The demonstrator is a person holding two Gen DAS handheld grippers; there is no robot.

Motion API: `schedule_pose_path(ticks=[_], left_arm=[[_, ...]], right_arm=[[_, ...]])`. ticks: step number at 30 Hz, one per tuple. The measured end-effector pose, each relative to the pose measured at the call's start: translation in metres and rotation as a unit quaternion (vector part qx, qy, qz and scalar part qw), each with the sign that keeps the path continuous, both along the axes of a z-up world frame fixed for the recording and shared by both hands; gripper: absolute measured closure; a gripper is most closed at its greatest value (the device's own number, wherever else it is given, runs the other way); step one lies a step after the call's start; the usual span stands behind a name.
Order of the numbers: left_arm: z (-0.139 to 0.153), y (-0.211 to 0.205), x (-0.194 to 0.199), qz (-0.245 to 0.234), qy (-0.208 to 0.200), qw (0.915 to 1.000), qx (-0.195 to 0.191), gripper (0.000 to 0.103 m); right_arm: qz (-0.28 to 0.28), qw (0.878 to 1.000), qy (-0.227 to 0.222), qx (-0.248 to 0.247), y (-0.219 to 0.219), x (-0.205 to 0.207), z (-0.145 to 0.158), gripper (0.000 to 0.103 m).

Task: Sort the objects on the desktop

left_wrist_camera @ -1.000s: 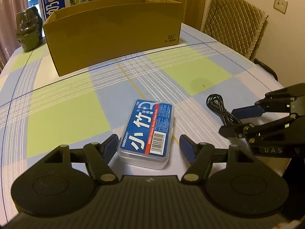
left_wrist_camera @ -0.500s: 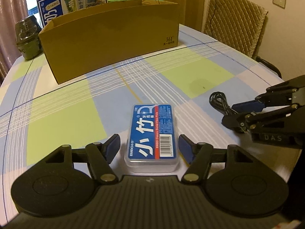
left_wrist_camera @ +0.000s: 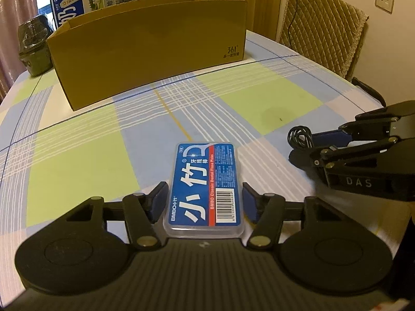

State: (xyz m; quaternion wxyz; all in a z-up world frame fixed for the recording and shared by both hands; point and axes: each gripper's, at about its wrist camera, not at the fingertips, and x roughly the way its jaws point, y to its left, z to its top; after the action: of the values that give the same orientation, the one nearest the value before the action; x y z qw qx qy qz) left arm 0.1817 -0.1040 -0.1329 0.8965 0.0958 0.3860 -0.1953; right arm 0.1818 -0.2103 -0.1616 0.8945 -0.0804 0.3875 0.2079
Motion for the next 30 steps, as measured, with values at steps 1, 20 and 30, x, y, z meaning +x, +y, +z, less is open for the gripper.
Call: schedule_pose_path(ticks=[1, 20, 30], left_arm=[[0.0, 0.0, 0.0, 0.0, 0.001, 1.0, -0.002, 0.05], [0.008, 0.001, -0.008, 0.012, -0.004, 0.9998, -0.012, 0.051], [0.025, -0.006, -0.022, 0.025, -0.003, 0.9996, -0.014, 0.051]], right_arm=[[0.0, 1.0, -0.001, -0.001, 0.0, 0.0, 0.0, 0.079], [-0.001, 1.0, -0.016, 0.002, -0.002, -0.01, 0.013, 0.094], [-0.017, 0.999, -0.034, 0.021, -0.014, -0.02, 0.045, 0.094]])
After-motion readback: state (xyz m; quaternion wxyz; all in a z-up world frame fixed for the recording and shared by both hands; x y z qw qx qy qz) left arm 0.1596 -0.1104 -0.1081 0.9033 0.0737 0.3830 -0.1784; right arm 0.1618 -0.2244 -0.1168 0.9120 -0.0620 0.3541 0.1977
